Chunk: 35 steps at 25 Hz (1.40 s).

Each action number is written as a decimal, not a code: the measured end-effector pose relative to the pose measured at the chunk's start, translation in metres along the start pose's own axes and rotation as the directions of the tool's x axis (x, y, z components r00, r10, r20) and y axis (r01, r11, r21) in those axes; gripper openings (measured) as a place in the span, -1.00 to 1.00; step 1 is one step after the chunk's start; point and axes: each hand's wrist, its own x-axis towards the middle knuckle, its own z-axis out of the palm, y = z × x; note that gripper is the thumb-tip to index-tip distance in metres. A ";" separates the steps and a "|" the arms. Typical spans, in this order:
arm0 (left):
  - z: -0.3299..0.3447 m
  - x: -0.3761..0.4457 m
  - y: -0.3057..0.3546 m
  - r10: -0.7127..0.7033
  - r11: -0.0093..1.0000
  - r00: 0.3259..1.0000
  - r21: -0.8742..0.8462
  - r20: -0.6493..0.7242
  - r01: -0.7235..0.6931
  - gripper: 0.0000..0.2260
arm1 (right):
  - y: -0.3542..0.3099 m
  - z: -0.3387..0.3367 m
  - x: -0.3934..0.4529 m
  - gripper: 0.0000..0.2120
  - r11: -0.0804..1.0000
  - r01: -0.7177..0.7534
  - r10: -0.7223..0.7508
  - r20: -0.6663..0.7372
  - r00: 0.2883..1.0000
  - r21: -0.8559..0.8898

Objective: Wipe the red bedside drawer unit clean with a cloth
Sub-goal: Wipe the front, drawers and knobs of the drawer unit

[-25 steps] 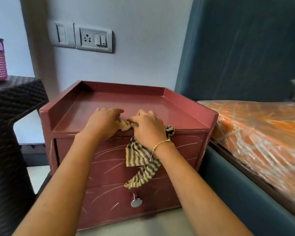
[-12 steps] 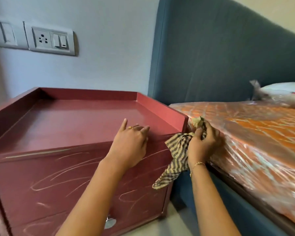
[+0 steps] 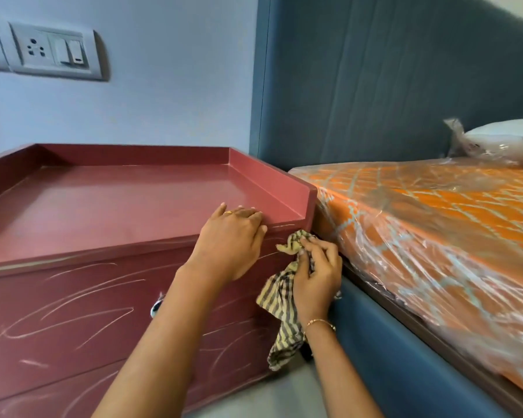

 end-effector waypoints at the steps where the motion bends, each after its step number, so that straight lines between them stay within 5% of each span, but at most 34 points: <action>1: 0.001 -0.001 0.002 -0.004 1.000 1.000 0.001 0.008 0.004 -0.61 | 0.000 -0.002 0.006 -0.83 0.999 -0.019 0.019 0.014 1.000 0.033; 6: -0.001 -0.001 0.003 0.011 1.000 0.998 -0.004 0.065 -0.010 -0.53 | -0.019 0.004 0.059 -0.87 0.996 -0.015 0.020 -0.061 0.998 0.084; 14: -0.003 -0.006 0.003 0.024 0.999 0.994 0.031 0.108 -0.028 -0.41 | -0.006 -0.005 0.020 -0.88 0.987 -0.134 0.132 0.025 0.991 0.088; 21: -0.003 -0.006 0.001 0.042 0.998 0.991 0.031 0.130 -0.047 -0.32 | -0.014 0.010 0.028 -0.90 0.975 -0.197 0.205 -0.083 0.975 0.099; 27: -0.007 -0.005 0.003 0.043 0.999 0.990 0.011 0.136 -0.045 -0.35 | 0.006 -0.003 -0.009 -0.89 0.972 -0.227 0.223 0.069 0.972 0.063; 31: -0.007 -0.006 0.003 0.041 0.999 0.989 0.000 0.139 -0.041 -0.31 | -0.020 0.005 0.047 -0.90 0.972 -0.191 0.200 -0.054 0.978 0.137; 35: -0.007 -0.005 0.002 0.027 0.999 0.988 -0.030 0.155 -0.023 -0.24 | 0.000 0.007 -0.005 -0.88 0.970 -0.224 0.229 -0.037 0.973 0.092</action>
